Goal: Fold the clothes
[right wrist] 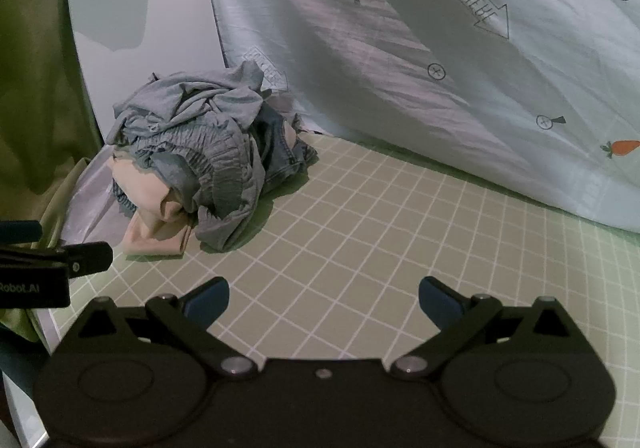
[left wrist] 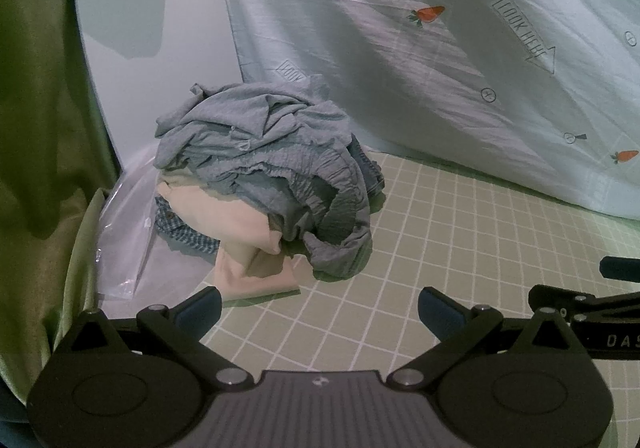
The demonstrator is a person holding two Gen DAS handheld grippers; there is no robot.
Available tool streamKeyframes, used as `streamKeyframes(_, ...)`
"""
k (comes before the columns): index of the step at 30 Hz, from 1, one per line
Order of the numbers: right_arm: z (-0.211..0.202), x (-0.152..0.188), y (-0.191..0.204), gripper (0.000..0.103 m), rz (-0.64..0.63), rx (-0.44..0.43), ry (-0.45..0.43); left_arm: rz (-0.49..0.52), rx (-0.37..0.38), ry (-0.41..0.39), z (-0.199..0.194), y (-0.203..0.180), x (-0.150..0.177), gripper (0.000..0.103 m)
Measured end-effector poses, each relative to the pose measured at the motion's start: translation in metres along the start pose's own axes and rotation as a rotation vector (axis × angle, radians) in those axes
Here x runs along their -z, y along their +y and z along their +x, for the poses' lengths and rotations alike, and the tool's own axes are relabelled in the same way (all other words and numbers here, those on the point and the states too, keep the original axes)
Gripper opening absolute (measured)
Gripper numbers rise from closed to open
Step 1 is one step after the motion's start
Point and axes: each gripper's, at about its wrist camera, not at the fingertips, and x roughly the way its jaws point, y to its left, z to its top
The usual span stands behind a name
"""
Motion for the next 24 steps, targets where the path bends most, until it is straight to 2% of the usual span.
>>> streamKeyframes(11, 0.01, -0.006, 0.008, 0.102, -0.037, -0.003, 0.006, -0.021, 0.003, -0.01, 0.01, 0.003, -0.015, 0.103)
streamKeyframes(19, 0.045, -0.058, 0.019, 0.102, -0.041, -0.009, -0.05, -0.078, -0.027, -0.033, 0.043, 0.027, -0.062, 0.103)
streamKeyframes(24, 0.079, -0.101, 0.033, 0.102, -0.044, -0.023, -0.085, -0.159, -0.022, -0.032, 0.084, 0.052, -0.101, 0.103)
